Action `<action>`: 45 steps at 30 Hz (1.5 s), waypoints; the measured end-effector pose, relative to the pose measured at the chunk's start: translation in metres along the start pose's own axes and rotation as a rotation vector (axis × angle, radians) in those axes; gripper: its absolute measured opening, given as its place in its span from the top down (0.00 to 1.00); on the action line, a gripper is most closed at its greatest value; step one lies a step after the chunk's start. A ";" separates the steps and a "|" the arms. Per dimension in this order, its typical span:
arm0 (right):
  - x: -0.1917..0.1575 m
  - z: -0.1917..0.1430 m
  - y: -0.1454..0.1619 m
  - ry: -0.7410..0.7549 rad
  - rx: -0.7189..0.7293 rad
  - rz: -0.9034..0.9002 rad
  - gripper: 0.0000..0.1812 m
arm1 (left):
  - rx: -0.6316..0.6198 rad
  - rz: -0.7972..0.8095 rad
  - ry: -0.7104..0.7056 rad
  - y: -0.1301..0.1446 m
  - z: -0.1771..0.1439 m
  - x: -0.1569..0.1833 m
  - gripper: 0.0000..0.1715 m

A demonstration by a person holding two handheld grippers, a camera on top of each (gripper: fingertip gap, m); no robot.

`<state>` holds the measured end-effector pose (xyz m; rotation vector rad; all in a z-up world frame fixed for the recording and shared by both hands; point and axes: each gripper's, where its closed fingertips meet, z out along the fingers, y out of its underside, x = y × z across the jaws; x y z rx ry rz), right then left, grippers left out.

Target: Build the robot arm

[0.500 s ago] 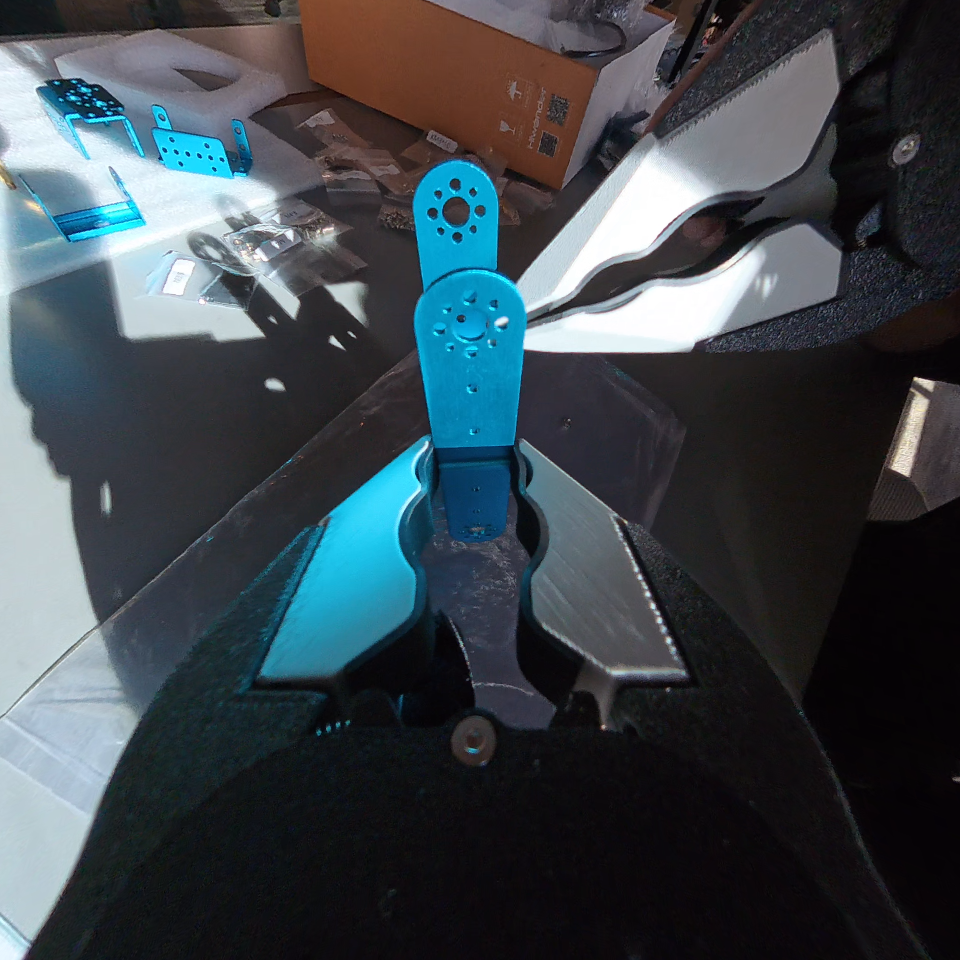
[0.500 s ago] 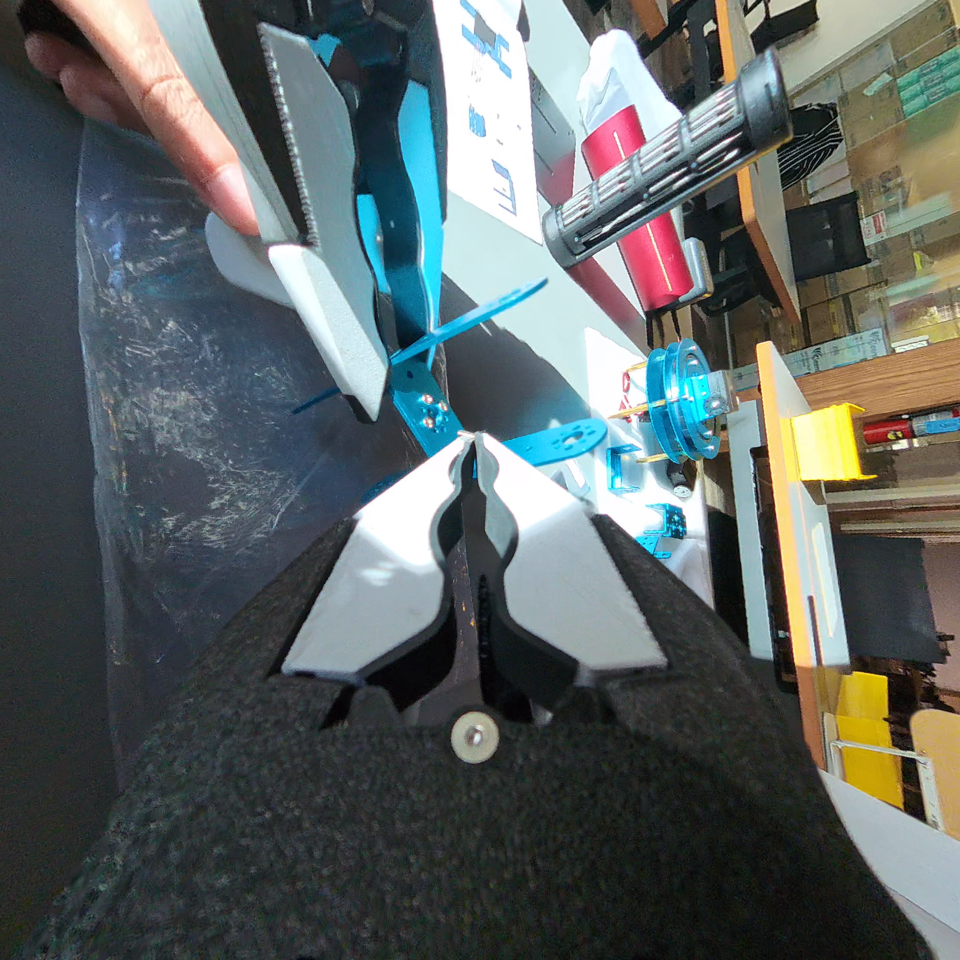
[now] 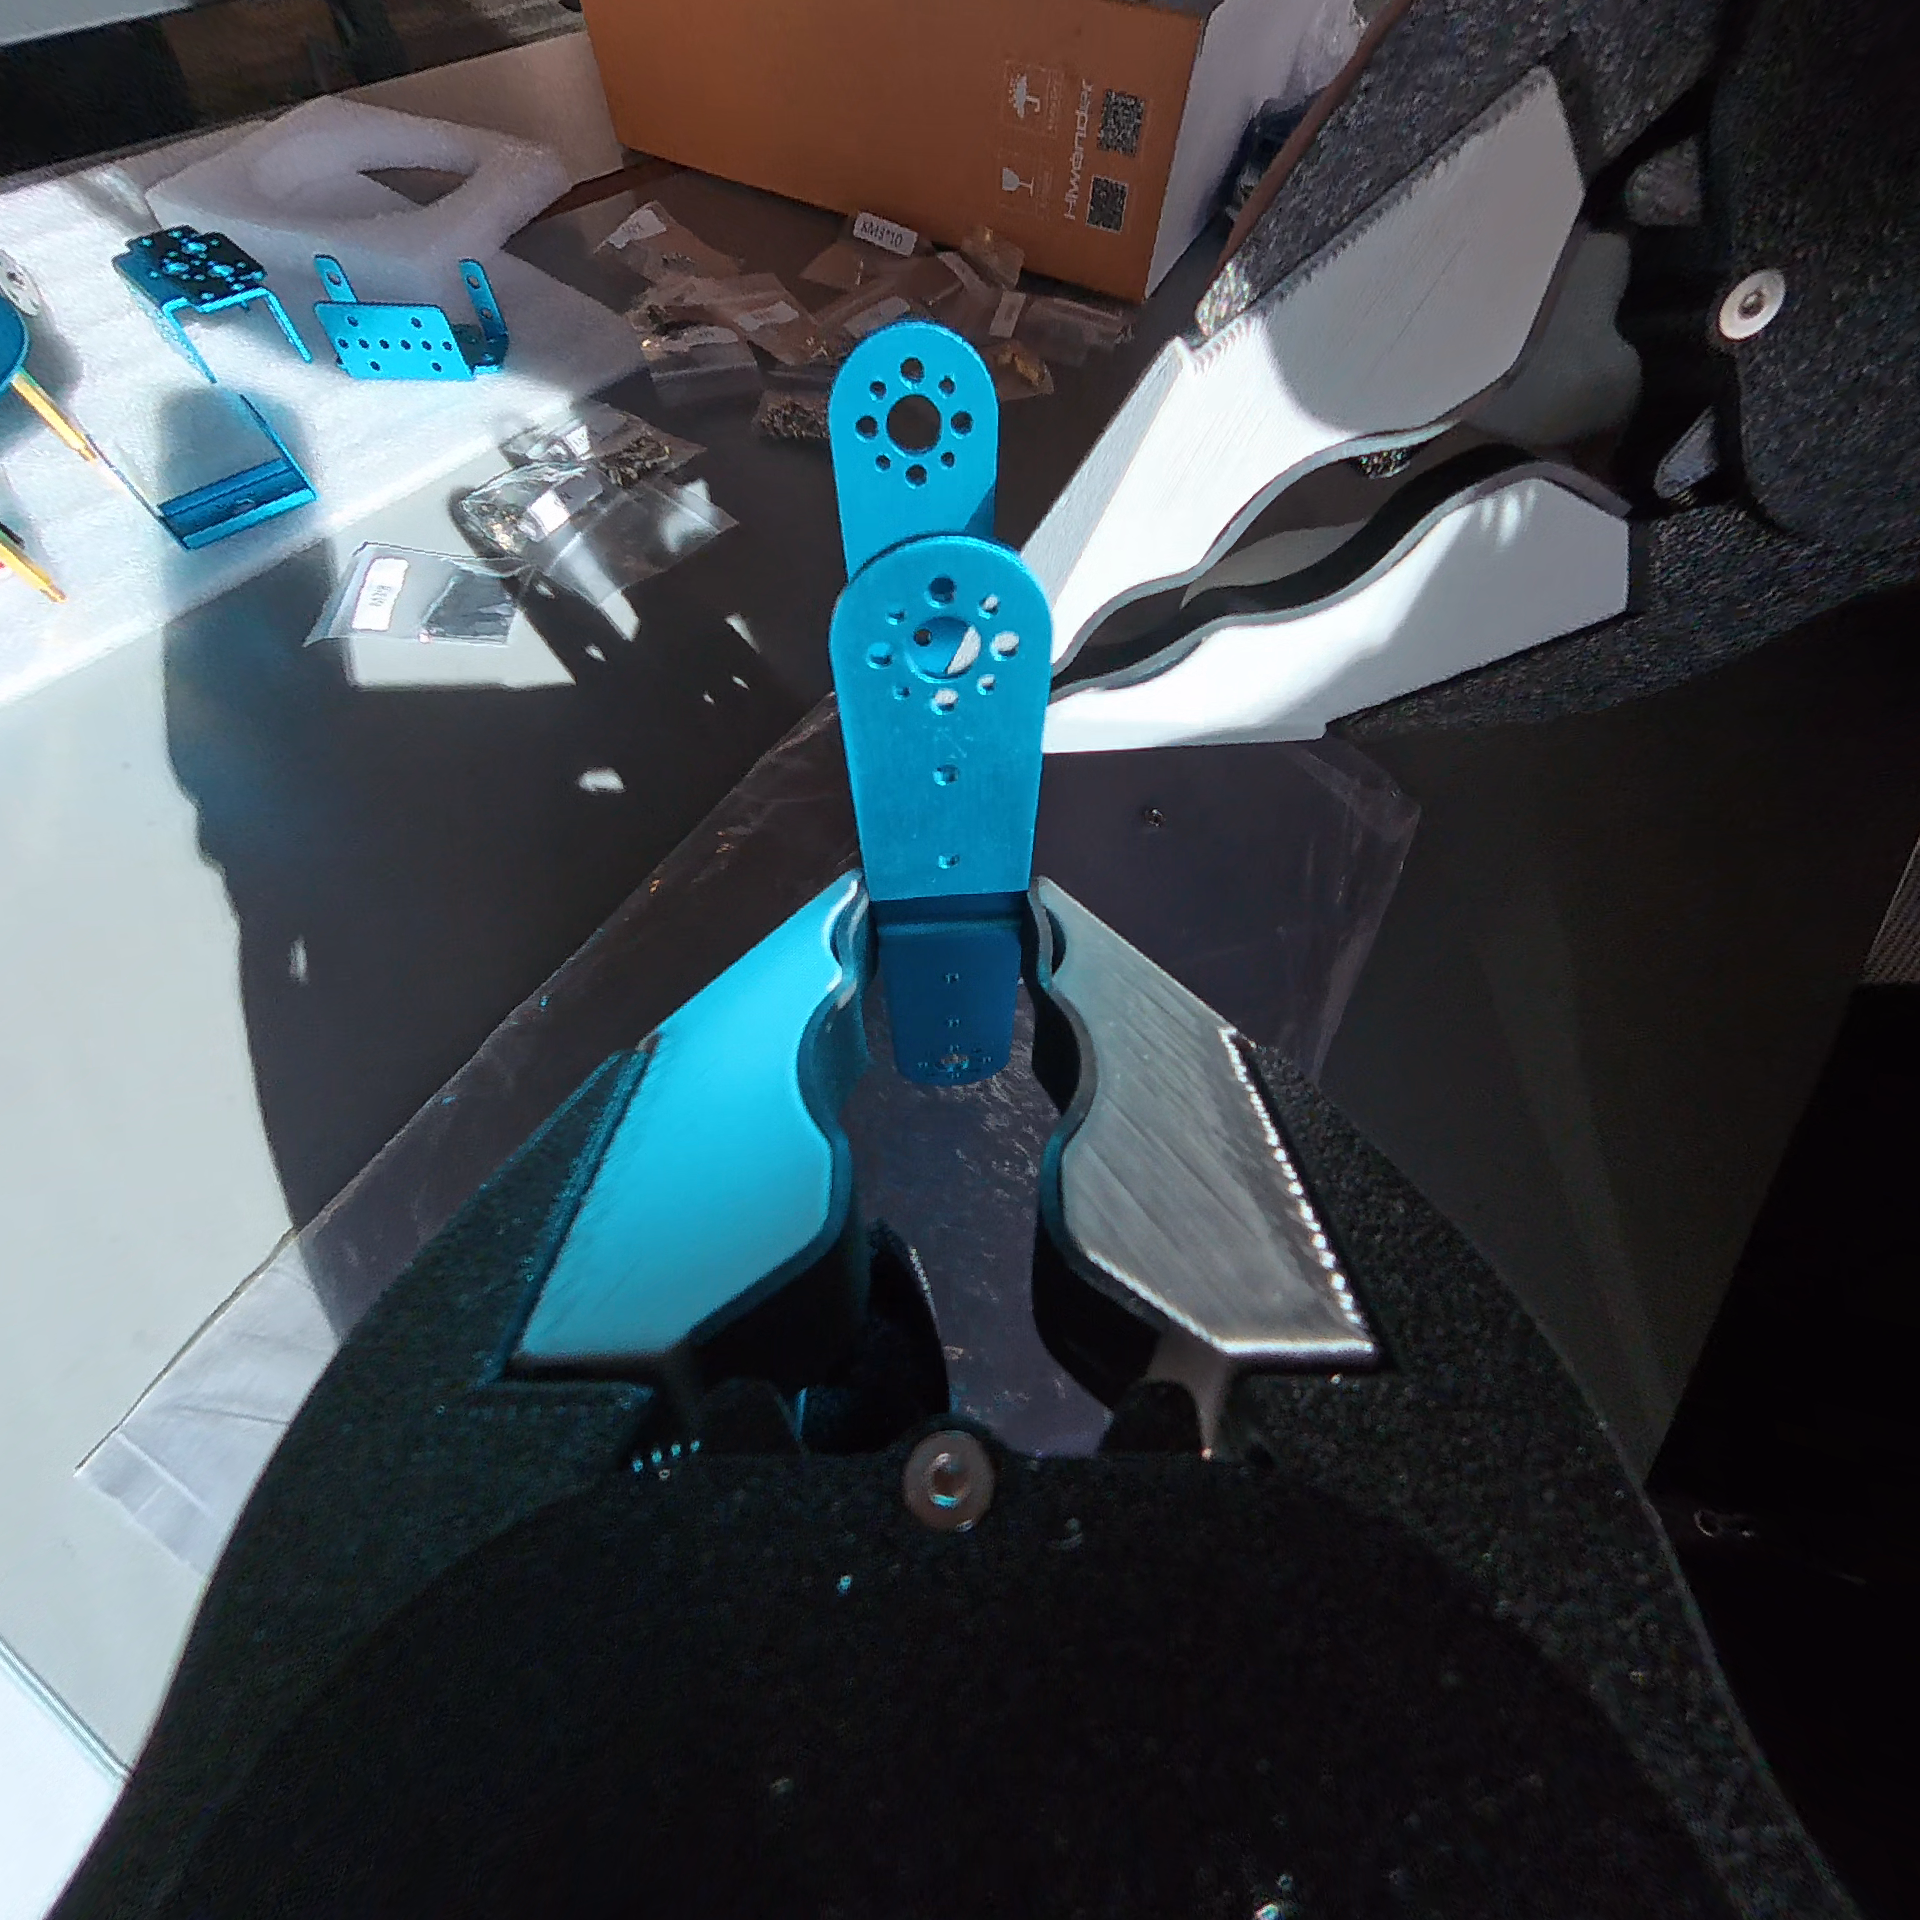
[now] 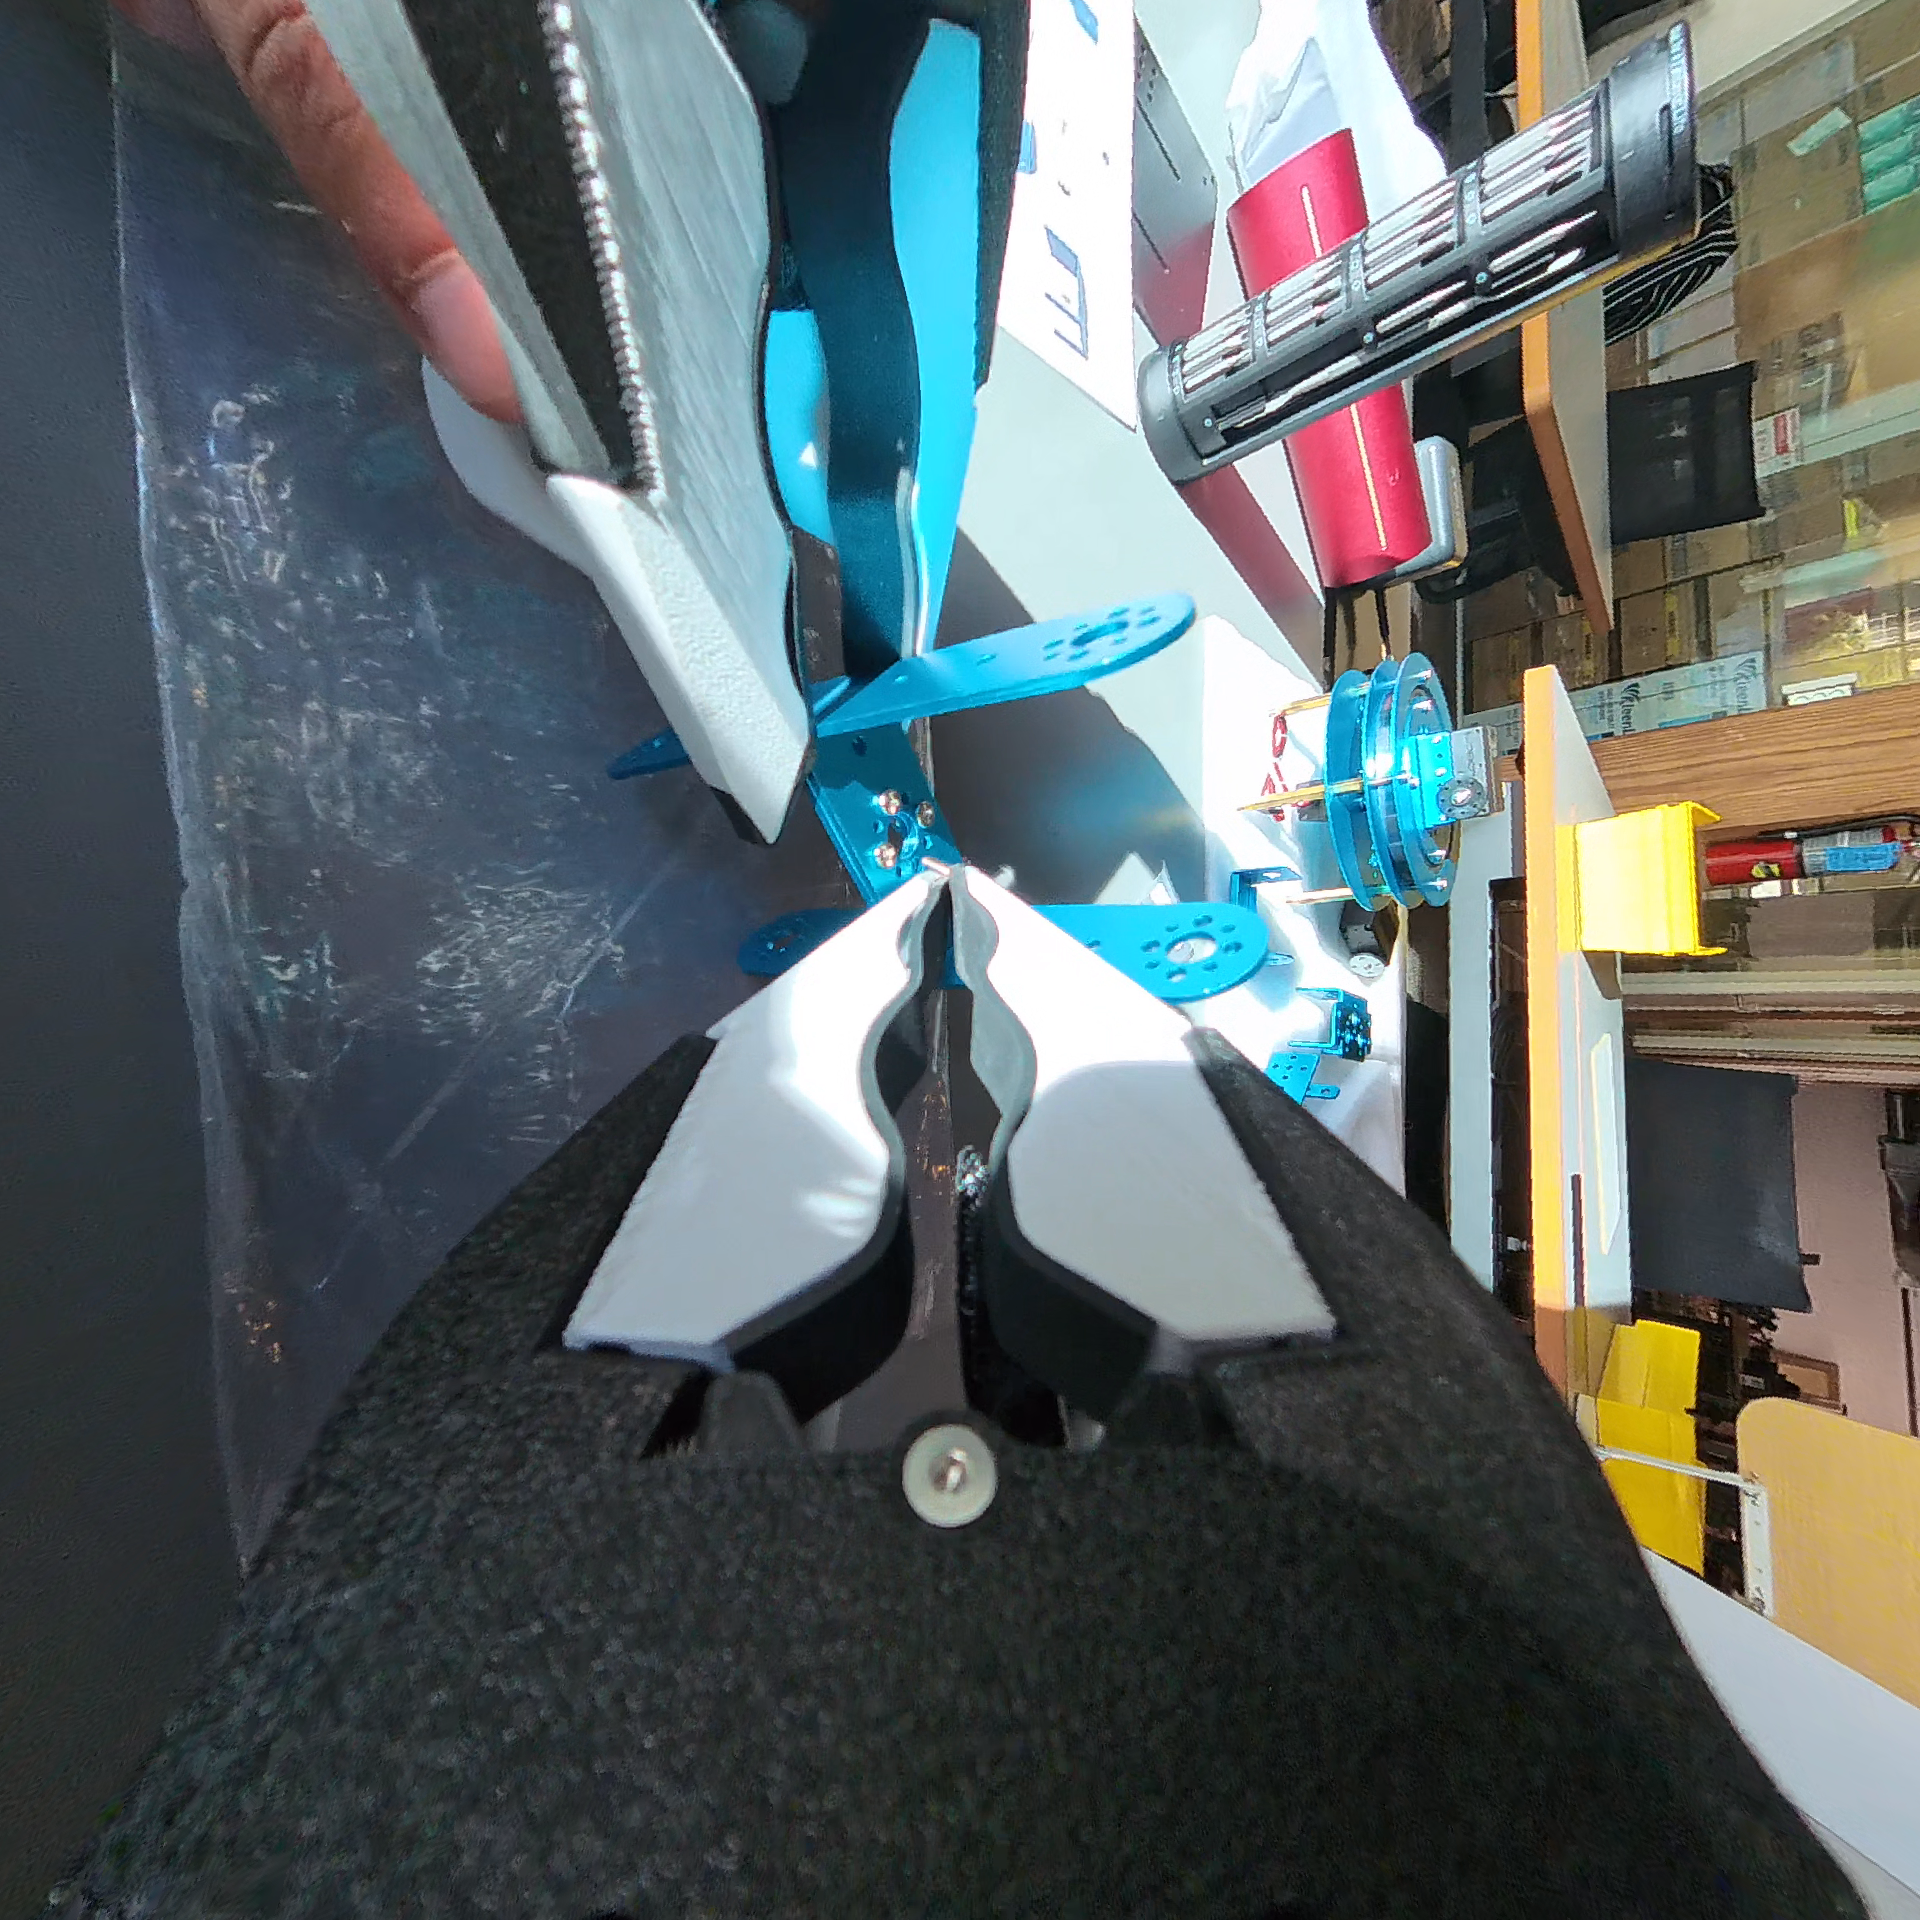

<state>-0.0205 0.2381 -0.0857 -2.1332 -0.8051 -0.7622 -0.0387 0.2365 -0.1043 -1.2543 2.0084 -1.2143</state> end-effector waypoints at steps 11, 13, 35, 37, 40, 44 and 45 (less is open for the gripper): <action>0.003 -0.005 0.001 0.015 0.009 -0.004 1.00 | -0.008 0.037 -0.046 0.001 -0.002 -0.007 0.84; 0.007 -0.015 -0.007 0.023 0.084 0.056 1.00 | -0.002 0.085 -0.073 0.001 -0.005 -0.012 0.84; -0.039 -0.041 -0.086 -1.049 0.717 0.237 0.88 | 0.018 0.183 0.771 0.012 -0.088 0.023 0.85; -0.041 -0.034 -0.085 -1.059 0.658 0.245 0.89 | -0.035 0.194 0.798 0.019 -0.085 0.016 0.84; -0.031 -0.018 -0.084 -0.985 0.589 0.377 0.92 | -0.023 0.085 0.659 0.011 -0.071 -0.014 0.77; -0.016 0.005 -0.078 -0.746 0.532 0.507 0.99 | 0.073 -0.081 0.348 0.007 -0.072 -0.053 0.71; -0.015 0.007 -0.078 -0.707 0.527 0.539 0.99 | 0.131 -0.106 0.289 0.007 -0.079 -0.054 0.72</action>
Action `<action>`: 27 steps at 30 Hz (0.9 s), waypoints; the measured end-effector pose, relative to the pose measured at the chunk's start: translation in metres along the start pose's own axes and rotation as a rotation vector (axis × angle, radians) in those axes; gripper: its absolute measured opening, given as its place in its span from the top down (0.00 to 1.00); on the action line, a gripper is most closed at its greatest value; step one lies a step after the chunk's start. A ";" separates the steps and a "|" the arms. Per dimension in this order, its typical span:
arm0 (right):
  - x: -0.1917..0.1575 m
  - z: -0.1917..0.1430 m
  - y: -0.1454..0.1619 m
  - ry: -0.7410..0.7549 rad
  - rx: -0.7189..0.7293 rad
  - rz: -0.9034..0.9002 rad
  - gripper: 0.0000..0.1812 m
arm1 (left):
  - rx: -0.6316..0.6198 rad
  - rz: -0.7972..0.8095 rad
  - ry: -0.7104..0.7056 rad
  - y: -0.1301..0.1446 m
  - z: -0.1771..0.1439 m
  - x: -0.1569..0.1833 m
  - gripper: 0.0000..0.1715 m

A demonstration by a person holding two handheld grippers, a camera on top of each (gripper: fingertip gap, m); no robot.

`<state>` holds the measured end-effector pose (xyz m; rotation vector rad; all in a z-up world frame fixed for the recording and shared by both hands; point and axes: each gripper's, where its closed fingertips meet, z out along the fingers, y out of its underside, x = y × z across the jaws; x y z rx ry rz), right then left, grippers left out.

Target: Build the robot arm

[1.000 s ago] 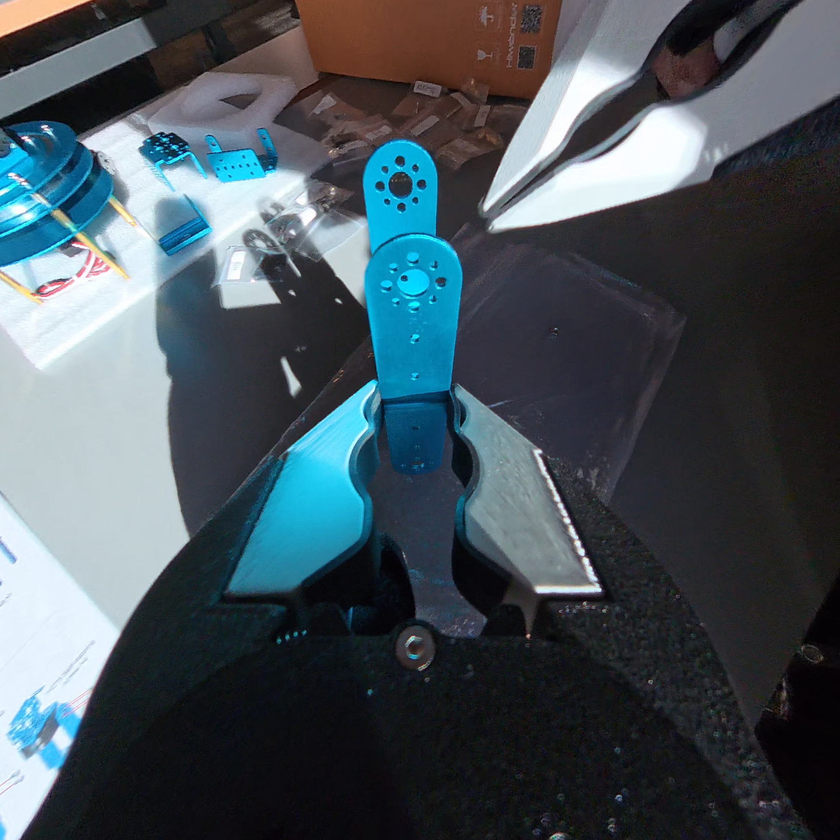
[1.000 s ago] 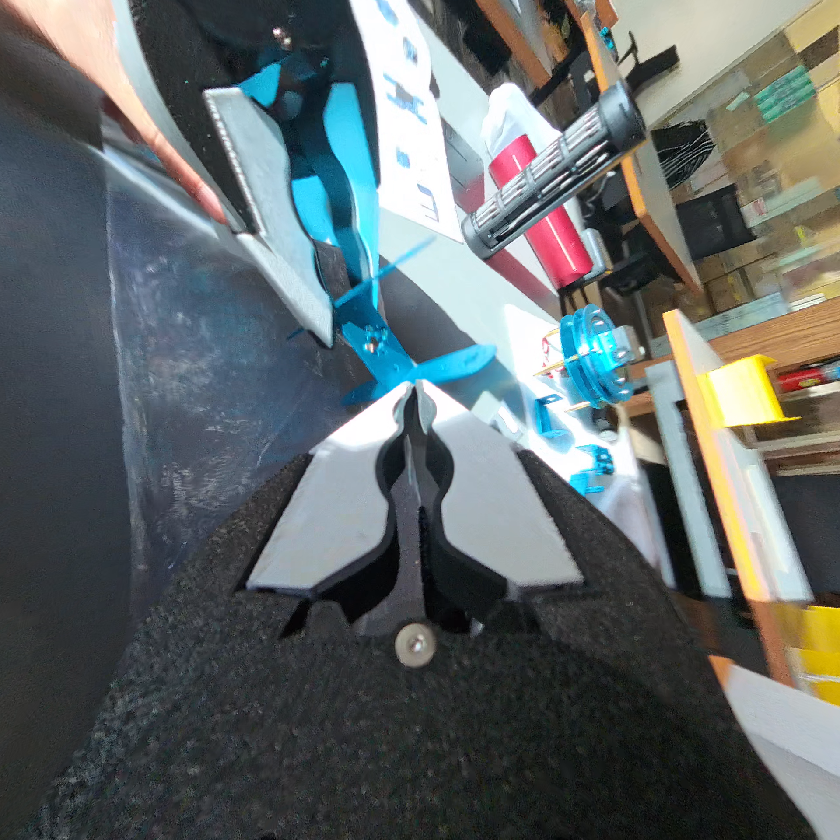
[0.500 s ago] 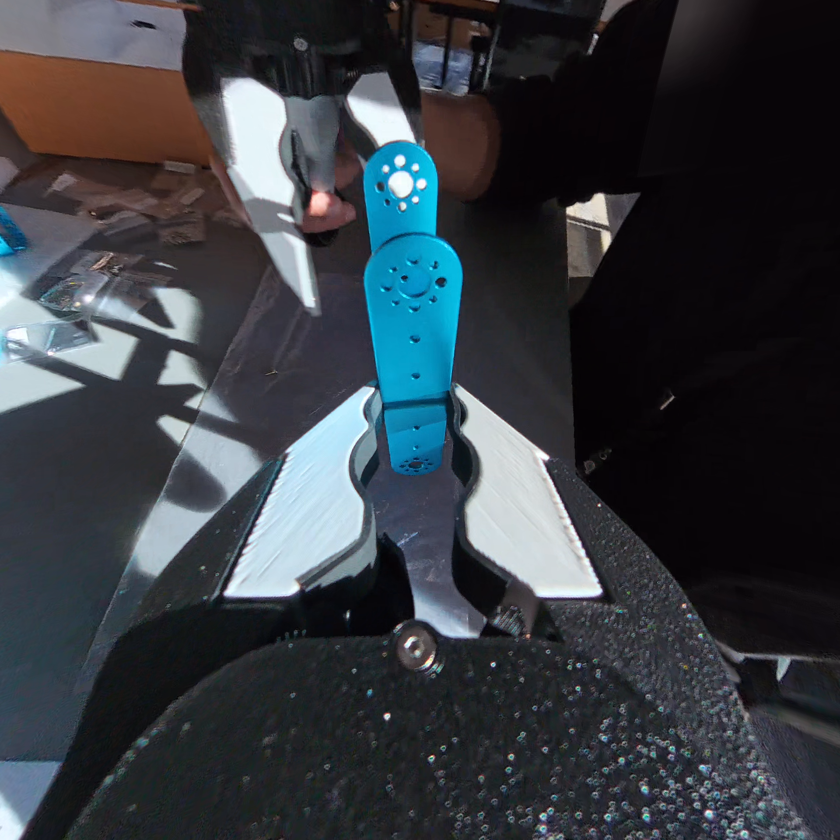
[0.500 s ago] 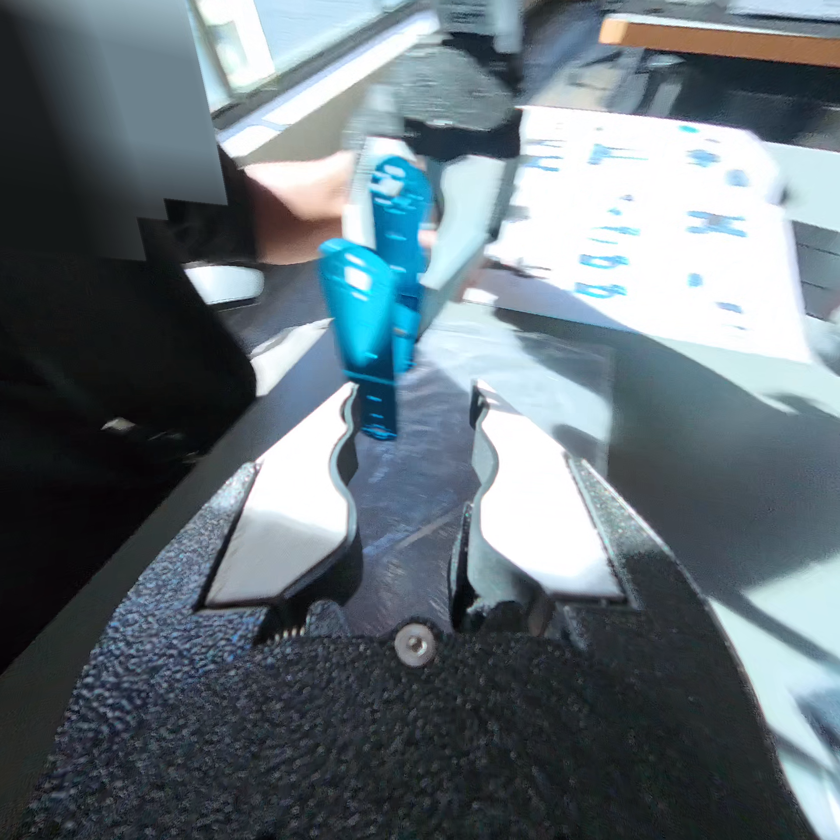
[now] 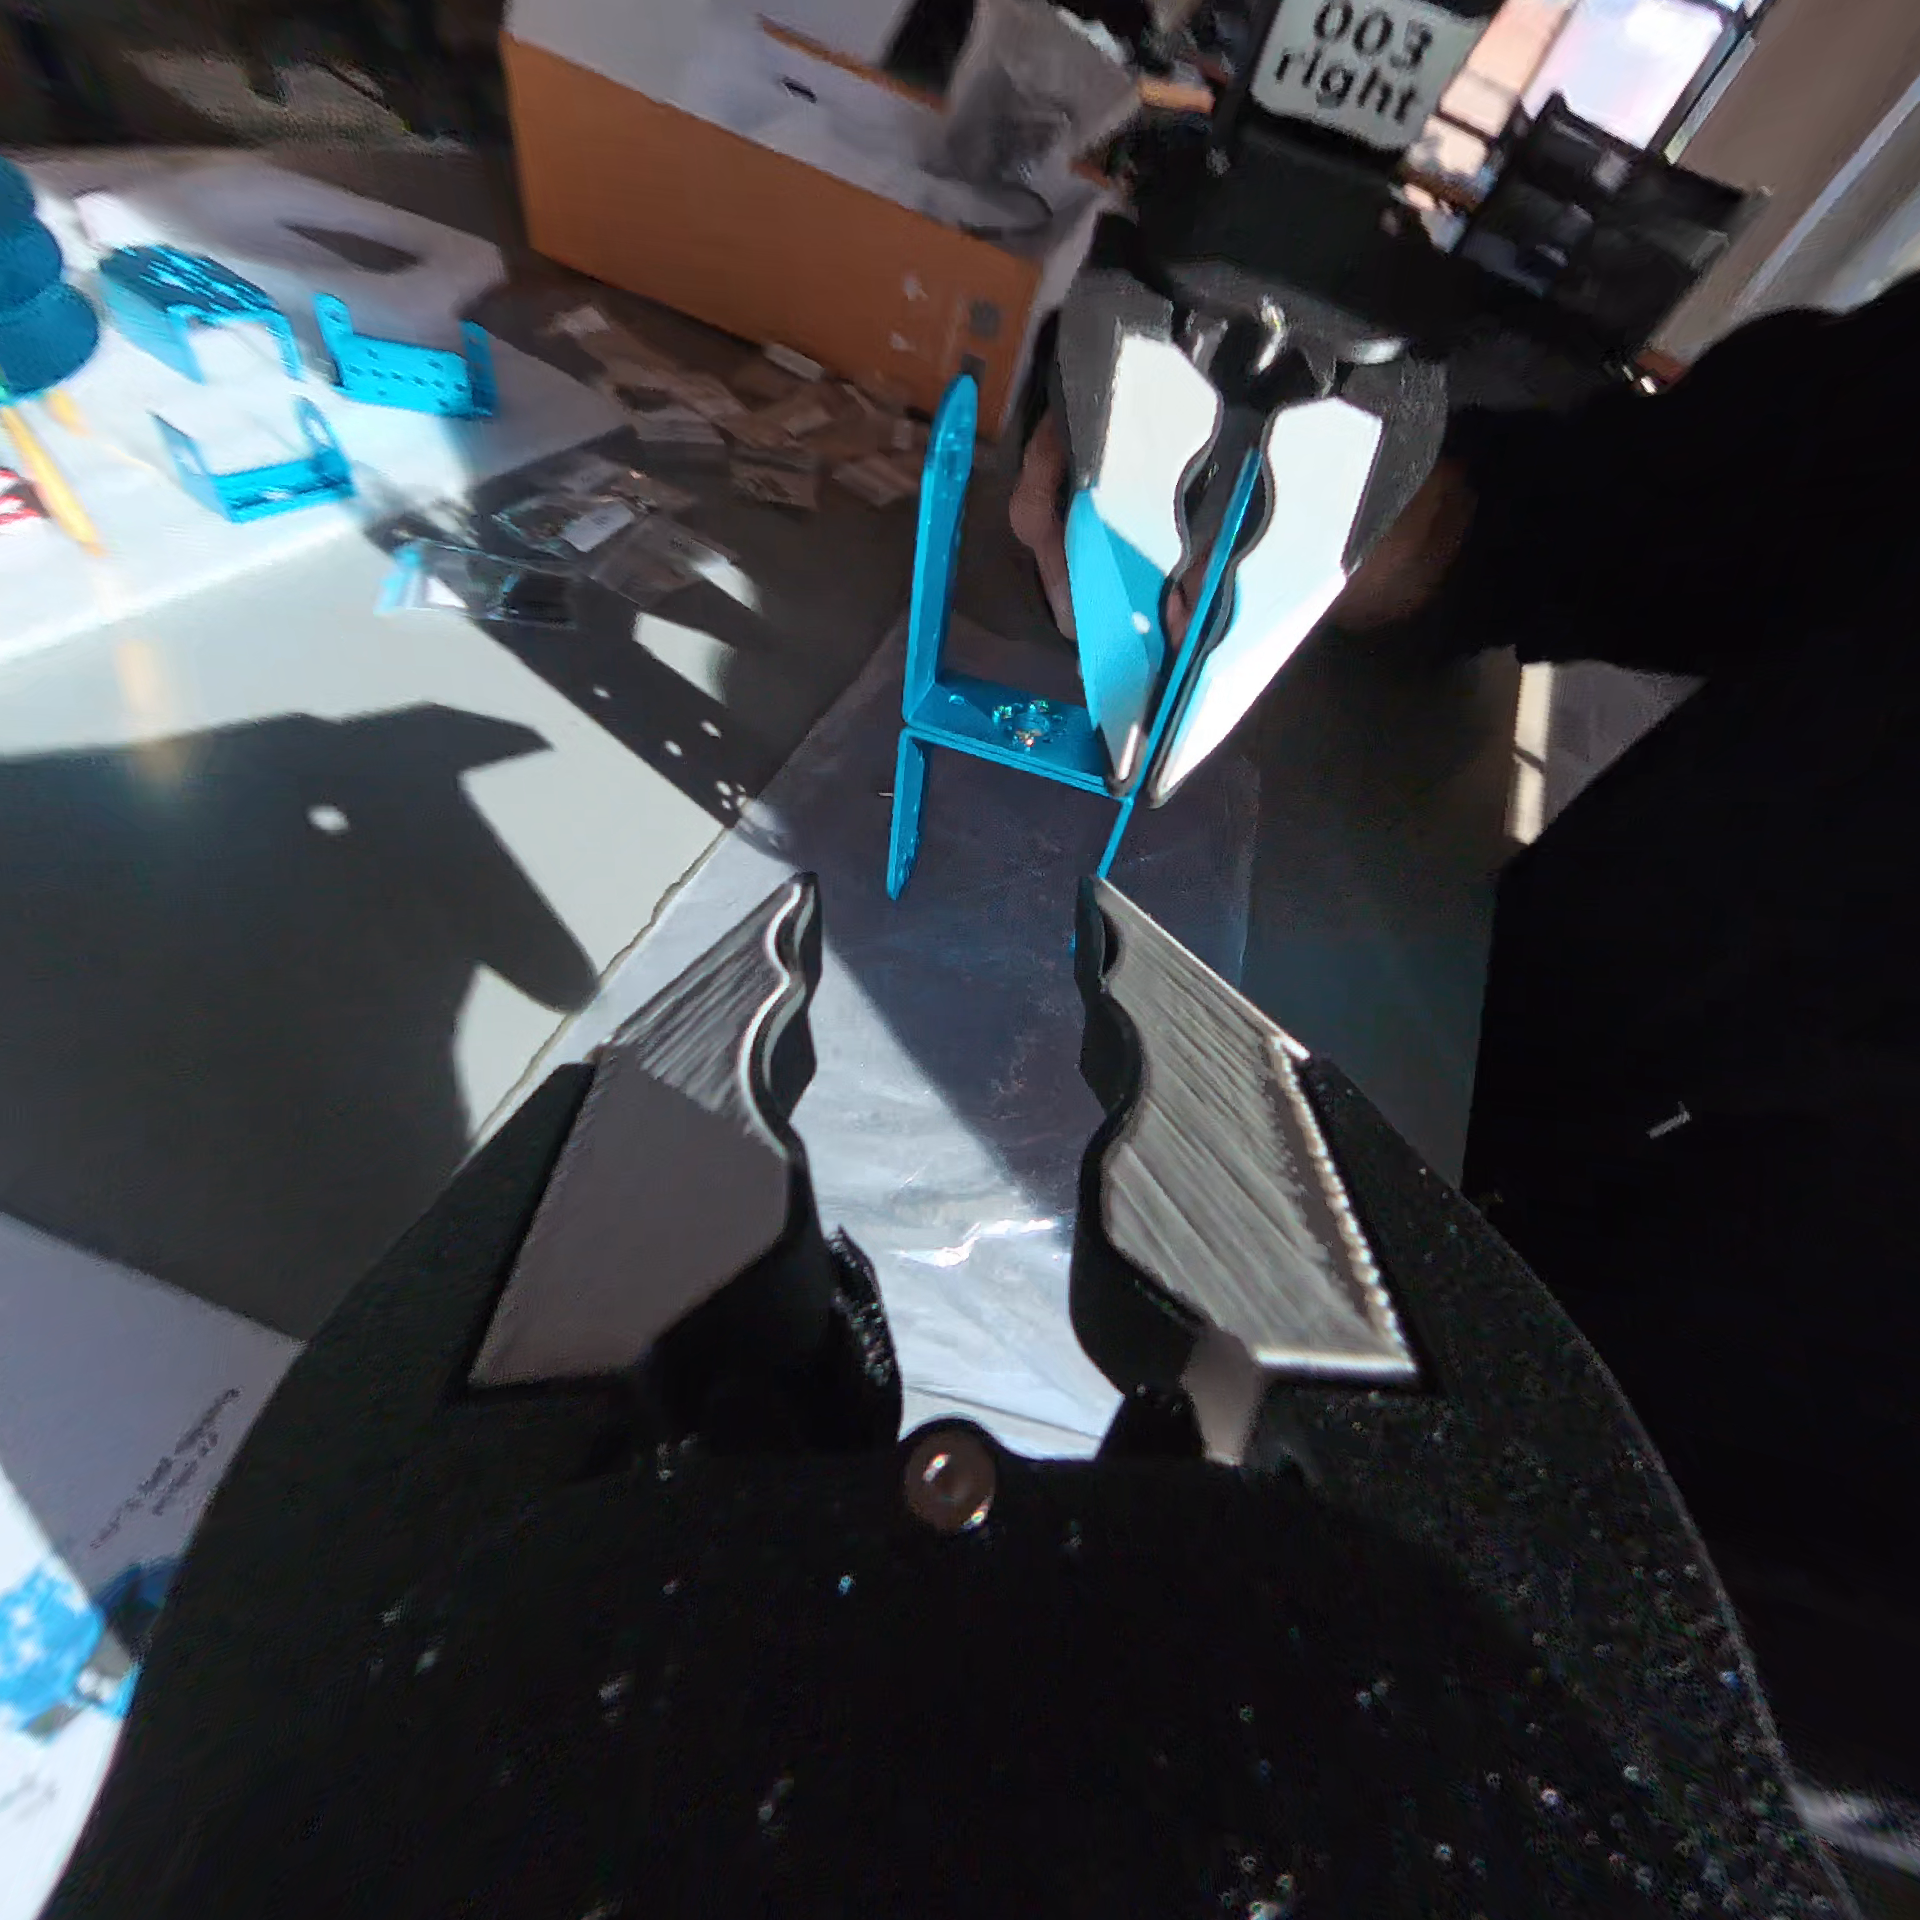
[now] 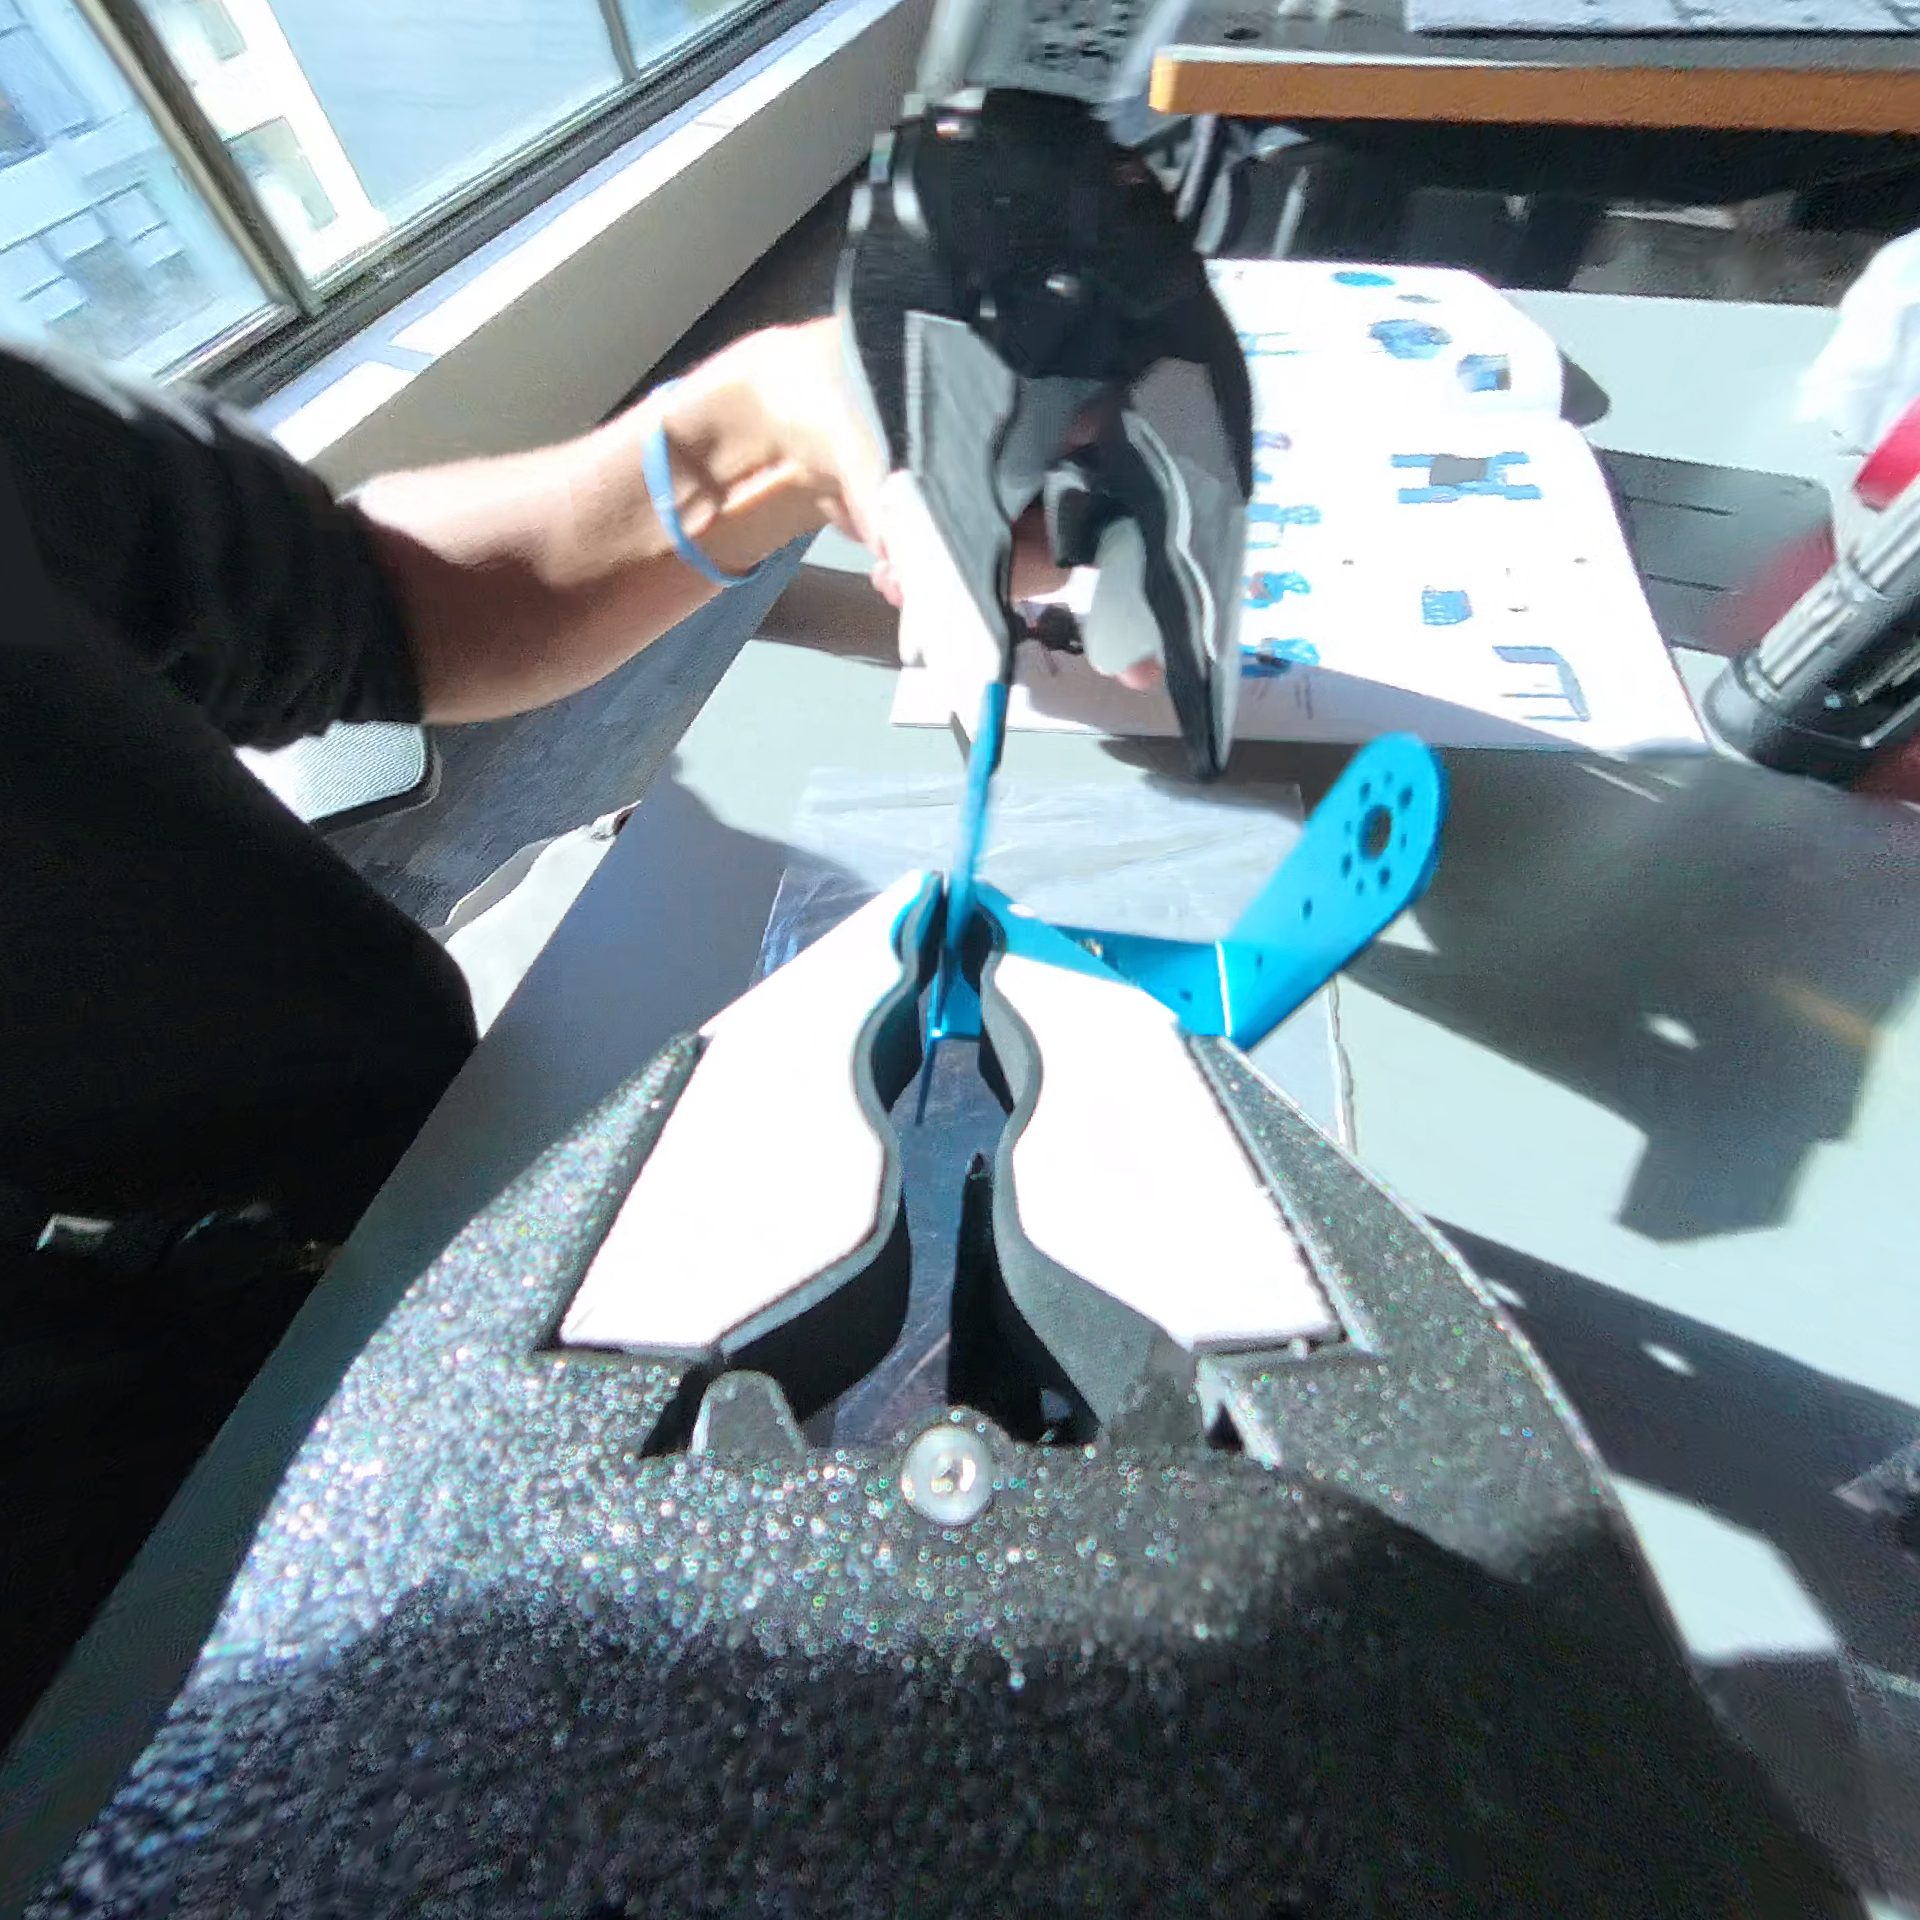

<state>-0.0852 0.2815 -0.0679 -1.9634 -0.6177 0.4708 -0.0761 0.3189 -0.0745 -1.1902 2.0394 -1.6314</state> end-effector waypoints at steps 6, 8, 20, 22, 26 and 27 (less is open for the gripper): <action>0.019 0.012 -0.007 0.345 -0.003 0.035 1.00 | 0.055 -0.021 -0.346 0.024 0.019 0.022 0.76; 0.023 0.018 -0.009 0.380 -0.004 0.090 1.00 | 0.014 0.010 -0.436 0.023 0.029 0.026 0.76; 0.028 0.026 0.003 0.356 -0.064 0.241 0.99 | -0.055 0.055 -0.734 0.026 0.040 -0.002 0.86; 0.025 0.018 -0.002 0.338 -0.042 0.207 0.97 | -0.066 0.055 -0.735 0.030 0.038 -0.003 0.86; 0.032 -0.040 -0.018 0.377 -0.062 0.022 0.94 | -0.058 0.026 -0.677 0.030 0.031 0.002 0.86; 0.035 -0.052 -0.011 0.368 -0.109 -0.029 0.94 | -0.049 0.003 -0.650 0.030 0.031 0.003 0.86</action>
